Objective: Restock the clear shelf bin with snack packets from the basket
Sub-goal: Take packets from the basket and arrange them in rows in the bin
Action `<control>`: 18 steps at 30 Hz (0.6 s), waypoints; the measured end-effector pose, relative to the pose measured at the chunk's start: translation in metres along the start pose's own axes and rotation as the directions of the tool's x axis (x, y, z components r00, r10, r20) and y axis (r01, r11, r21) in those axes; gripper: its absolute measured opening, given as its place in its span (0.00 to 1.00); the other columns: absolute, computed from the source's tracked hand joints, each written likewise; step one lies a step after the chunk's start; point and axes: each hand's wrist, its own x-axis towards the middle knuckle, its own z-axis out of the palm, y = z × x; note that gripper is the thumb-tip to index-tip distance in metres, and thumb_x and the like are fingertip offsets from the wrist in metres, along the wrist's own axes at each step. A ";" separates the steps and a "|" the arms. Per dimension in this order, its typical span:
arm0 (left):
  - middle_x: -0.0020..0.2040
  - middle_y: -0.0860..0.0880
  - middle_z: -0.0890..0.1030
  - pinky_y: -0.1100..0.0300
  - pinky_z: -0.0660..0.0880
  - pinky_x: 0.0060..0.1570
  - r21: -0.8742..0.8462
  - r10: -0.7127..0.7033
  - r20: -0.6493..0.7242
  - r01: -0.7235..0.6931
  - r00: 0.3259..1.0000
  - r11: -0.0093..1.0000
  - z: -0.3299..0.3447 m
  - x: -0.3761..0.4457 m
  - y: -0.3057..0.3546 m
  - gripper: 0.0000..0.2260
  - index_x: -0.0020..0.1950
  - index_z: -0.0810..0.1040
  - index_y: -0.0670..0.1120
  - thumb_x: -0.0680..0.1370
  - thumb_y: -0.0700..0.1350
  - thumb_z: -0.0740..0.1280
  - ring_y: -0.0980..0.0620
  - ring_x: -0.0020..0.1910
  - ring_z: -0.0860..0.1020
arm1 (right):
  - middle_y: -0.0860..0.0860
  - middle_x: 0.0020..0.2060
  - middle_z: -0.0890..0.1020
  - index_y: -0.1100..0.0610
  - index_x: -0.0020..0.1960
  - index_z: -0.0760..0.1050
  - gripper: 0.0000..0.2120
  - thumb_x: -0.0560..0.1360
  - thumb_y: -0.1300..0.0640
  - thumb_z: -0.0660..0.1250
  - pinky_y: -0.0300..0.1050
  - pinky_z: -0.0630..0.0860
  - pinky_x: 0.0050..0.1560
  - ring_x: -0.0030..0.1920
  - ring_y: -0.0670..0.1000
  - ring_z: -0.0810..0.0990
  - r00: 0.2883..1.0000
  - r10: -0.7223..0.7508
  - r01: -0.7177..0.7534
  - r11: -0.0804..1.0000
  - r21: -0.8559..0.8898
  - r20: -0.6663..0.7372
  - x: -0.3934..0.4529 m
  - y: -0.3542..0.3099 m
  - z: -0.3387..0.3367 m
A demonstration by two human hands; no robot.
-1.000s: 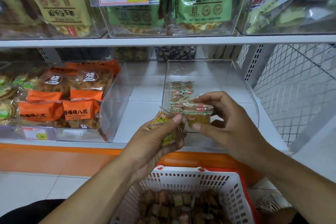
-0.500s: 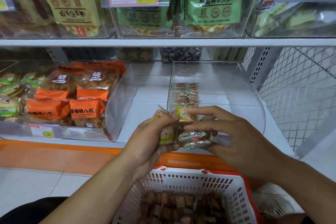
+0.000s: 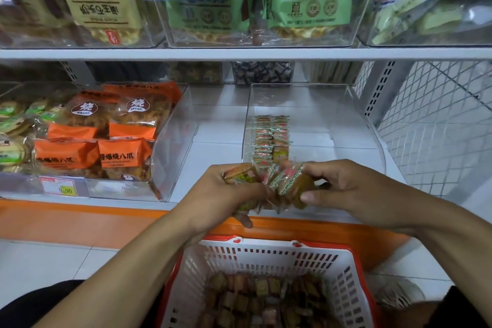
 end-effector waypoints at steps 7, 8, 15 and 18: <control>0.43 0.44 0.86 0.59 0.79 0.32 -0.262 -0.107 -0.014 0.099 0.994 0.960 0.008 0.004 0.000 0.13 0.51 0.87 0.45 0.69 0.47 0.79 0.51 0.38 0.84 | 0.55 0.61 0.83 0.58 0.62 0.80 0.14 0.77 0.64 0.69 0.42 0.77 0.62 0.62 0.50 0.80 0.999 0.024 -0.034 0.970 0.241 0.042 0.013 0.010 -0.009; 0.45 0.43 0.87 0.58 0.80 0.33 -0.310 -0.117 -0.029 0.103 0.993 0.945 0.011 0.005 0.000 0.14 0.52 0.87 0.44 0.69 0.47 0.78 0.50 0.39 0.85 | 0.57 0.61 0.83 0.59 0.62 0.79 0.15 0.76 0.65 0.69 0.42 0.78 0.61 0.61 0.52 0.81 0.999 0.035 -0.044 0.958 0.284 0.036 0.015 0.011 -0.011; 0.49 0.44 0.88 0.60 0.81 0.37 -0.399 -0.068 -0.259 -0.042 0.964 0.916 0.020 0.015 0.004 0.05 0.49 0.88 0.52 0.74 0.49 0.76 0.47 0.47 0.87 | 0.57 0.55 0.85 0.57 0.62 0.79 0.21 0.72 0.73 0.72 0.42 0.79 0.57 0.56 0.53 0.84 0.991 0.119 -0.097 0.957 0.275 -0.065 0.037 0.010 -0.044; 0.49 0.44 0.88 0.59 0.80 0.36 -0.415 -0.086 -0.282 -0.041 0.956 0.909 0.026 0.017 0.002 0.06 0.51 0.88 0.51 0.75 0.48 0.75 0.46 0.47 0.87 | 0.57 0.48 0.85 0.58 0.54 0.79 0.19 0.70 0.77 0.72 0.41 0.82 0.47 0.43 0.49 0.85 0.896 0.306 -0.243 0.944 0.223 -0.321 0.060 0.026 -0.039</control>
